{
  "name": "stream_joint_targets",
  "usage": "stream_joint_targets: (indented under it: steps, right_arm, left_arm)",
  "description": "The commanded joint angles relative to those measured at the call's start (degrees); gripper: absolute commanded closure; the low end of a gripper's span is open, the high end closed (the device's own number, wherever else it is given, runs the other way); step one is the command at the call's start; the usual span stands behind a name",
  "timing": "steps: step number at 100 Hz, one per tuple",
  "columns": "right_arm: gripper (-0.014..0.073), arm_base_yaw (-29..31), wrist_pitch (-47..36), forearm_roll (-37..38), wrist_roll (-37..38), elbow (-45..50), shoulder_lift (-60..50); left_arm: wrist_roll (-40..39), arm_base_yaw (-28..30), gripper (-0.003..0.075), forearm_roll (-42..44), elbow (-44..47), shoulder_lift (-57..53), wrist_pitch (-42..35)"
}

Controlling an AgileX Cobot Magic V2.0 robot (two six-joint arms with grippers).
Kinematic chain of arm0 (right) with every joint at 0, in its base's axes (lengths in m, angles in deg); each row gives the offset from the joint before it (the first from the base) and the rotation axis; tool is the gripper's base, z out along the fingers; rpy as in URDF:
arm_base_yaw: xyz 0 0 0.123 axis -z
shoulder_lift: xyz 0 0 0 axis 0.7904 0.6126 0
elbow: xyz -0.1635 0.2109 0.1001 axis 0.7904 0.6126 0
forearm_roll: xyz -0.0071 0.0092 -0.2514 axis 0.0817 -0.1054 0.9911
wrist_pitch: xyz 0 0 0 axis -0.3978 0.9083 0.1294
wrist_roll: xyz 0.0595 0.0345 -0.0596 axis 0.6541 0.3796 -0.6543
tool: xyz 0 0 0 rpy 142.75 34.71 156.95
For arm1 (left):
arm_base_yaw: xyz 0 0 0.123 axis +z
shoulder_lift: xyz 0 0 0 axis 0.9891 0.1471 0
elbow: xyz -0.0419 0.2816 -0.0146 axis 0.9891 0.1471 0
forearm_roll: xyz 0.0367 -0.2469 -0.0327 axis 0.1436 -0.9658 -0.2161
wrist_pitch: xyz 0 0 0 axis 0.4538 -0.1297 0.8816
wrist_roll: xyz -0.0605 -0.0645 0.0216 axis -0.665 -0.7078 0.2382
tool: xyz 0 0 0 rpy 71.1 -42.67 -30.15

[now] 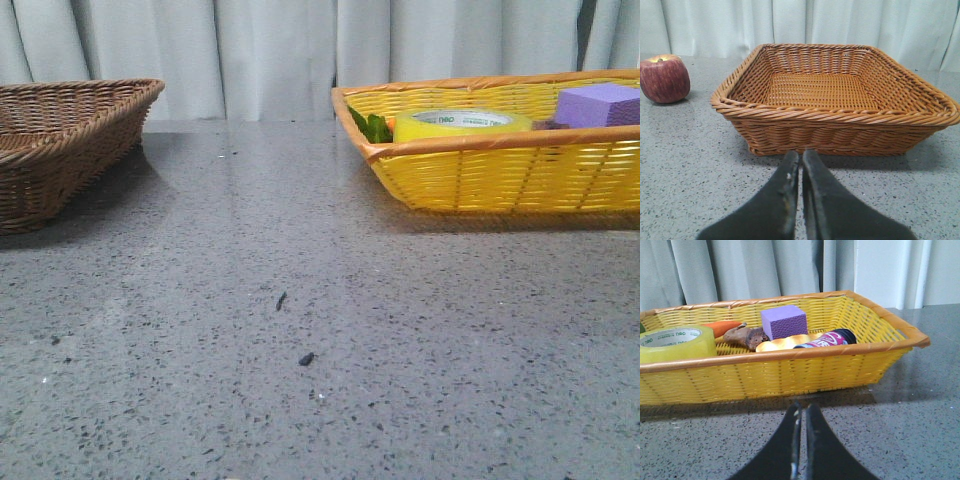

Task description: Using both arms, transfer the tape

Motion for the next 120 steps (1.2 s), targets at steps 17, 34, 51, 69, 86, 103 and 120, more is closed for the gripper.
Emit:
stream_joint_targets:
  steps: [17,34,51,69,86,103,120]
  right_arm:
    - [0.0662,0.35,-4.59,0.03,-0.14,1.20,-1.18]
    - [0.0662,0.35,-4.56,0.03,-0.14,0.96,-1.18]
    - [0.0662,0.35,-3.37,0.03,-0.14,-1.78,0.31]
    - [0.0659,0.35,3.82,0.03,-0.14,-9.02,6.10]
    - [0.0658,0.35,13.43,0.03,-0.14,-19.03,14.74]
    - [0.0660,0.35,18.44,-2.81,-0.14,-27.64,22.51]
    - [0.0660,0.35,16.12,-3.52,-0.14,-29.12,23.53]
  left_arm:
    - [-0.17,0.15,0.0741,1.03,0.53,-1.60,-4.55]
    - [-0.17,0.15,0.0741,1.03,0.28,-1.60,-4.75]
    - [-0.14,0.15,0.0741,1.90,-2.98,-1.20,-4.19]
    - [-0.14,0.15,0.0741,2.35,-8.51,3.38,-4.07]
    - [-0.03,0.15,0.0741,2.78,-15.14,10.90,-4.27]
    - [-0.03,0.15,0.0741,2.67,-19.02,17.39,-9.78]
    - [-0.03,0.15,0.0716,2.67,-19.43,21.70,-14.49]
